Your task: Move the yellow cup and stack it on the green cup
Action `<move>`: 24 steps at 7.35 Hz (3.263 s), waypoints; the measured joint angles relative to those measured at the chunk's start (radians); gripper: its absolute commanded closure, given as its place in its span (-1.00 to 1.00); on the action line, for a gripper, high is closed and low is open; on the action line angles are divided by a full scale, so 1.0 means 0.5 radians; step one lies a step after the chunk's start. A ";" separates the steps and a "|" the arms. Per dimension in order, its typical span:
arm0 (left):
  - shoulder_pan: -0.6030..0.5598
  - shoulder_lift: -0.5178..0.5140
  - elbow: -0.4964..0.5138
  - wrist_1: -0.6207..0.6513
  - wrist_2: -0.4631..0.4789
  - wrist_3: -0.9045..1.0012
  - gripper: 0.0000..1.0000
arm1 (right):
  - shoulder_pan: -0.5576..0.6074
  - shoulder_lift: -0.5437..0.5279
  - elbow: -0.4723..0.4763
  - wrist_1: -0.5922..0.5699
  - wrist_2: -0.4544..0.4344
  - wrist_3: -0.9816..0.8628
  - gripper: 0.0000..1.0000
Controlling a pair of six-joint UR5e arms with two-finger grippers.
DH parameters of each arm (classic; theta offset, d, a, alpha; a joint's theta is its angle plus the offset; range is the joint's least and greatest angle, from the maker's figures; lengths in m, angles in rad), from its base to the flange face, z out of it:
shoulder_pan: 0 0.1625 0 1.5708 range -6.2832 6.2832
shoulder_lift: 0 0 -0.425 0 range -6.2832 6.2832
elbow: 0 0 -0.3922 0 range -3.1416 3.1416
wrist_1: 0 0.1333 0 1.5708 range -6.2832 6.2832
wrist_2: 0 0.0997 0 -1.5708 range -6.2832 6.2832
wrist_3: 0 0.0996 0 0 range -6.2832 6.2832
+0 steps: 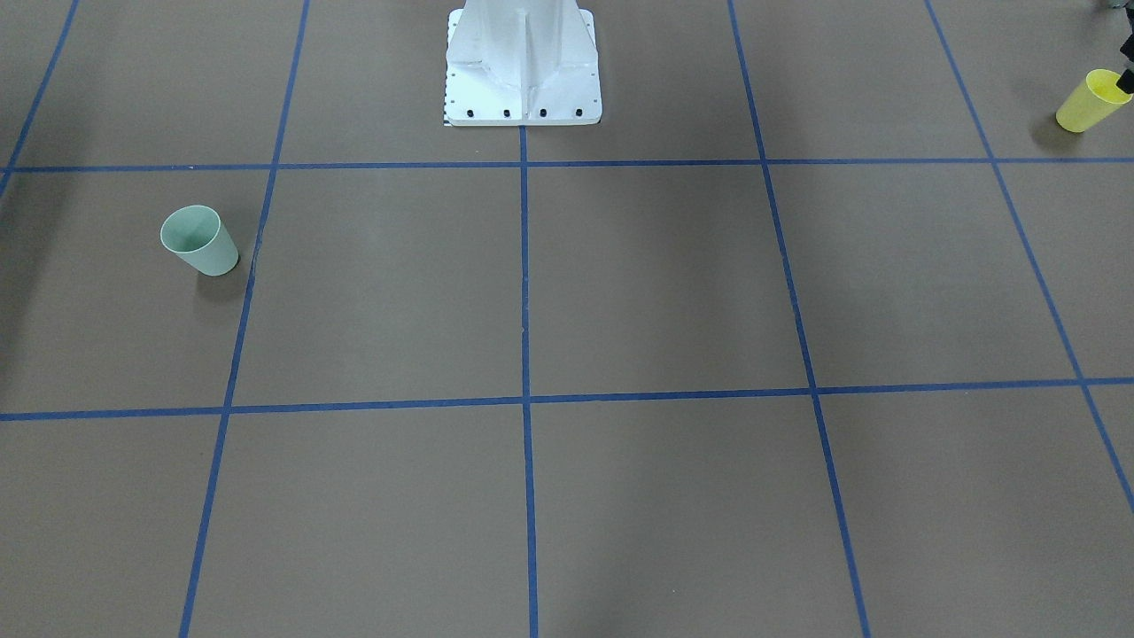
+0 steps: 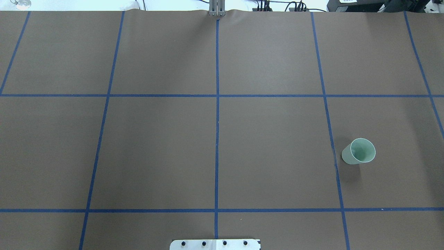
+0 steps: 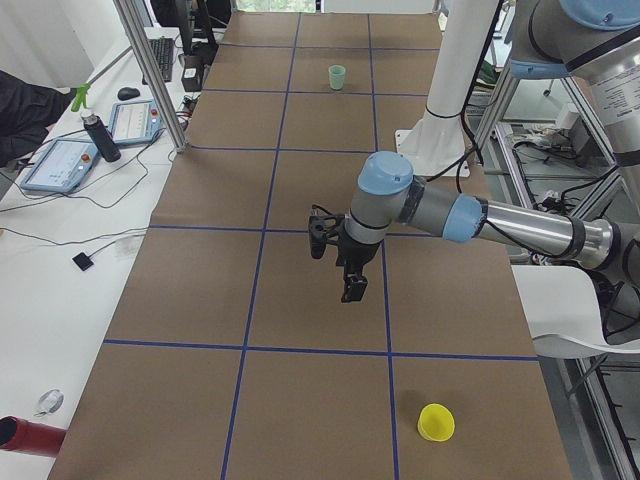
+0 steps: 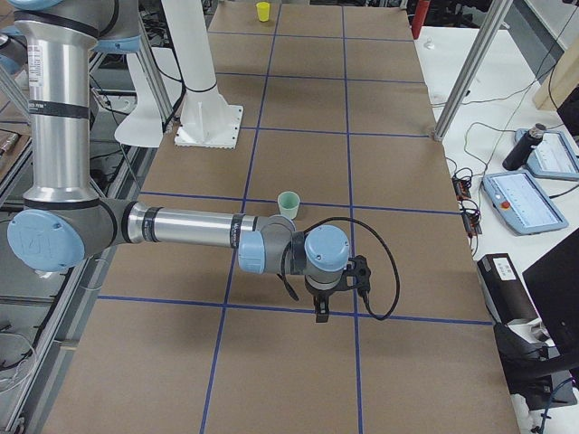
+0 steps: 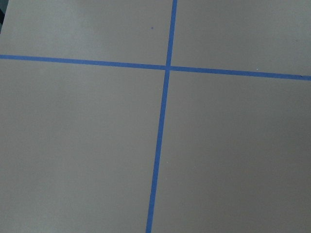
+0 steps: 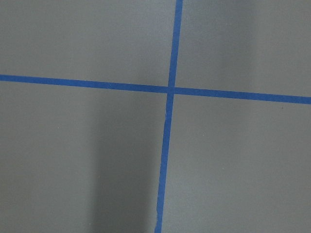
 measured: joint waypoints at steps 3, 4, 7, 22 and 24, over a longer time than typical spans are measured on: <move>0.301 0.051 -0.201 0.204 0.344 -0.616 -1.00 | 0.000 -0.018 0.004 0.003 0.001 -0.008 -1.00; 0.418 0.078 -0.218 0.212 0.488 -0.855 -1.00 | 0.000 -0.020 0.010 0.003 0.001 -0.008 -1.00; 0.906 0.244 -0.229 0.230 0.920 -1.796 -1.00 | -0.002 -0.008 0.034 0.005 0.000 0.002 -1.00; 2.030 -0.153 0.483 1.121 1.078 -4.181 -1.00 | -0.003 -0.105 0.311 0.008 0.004 -0.035 -1.00; 2.041 -0.159 0.608 1.121 1.074 -4.264 -1.00 | -0.003 -0.105 0.313 0.007 0.007 -0.035 -1.00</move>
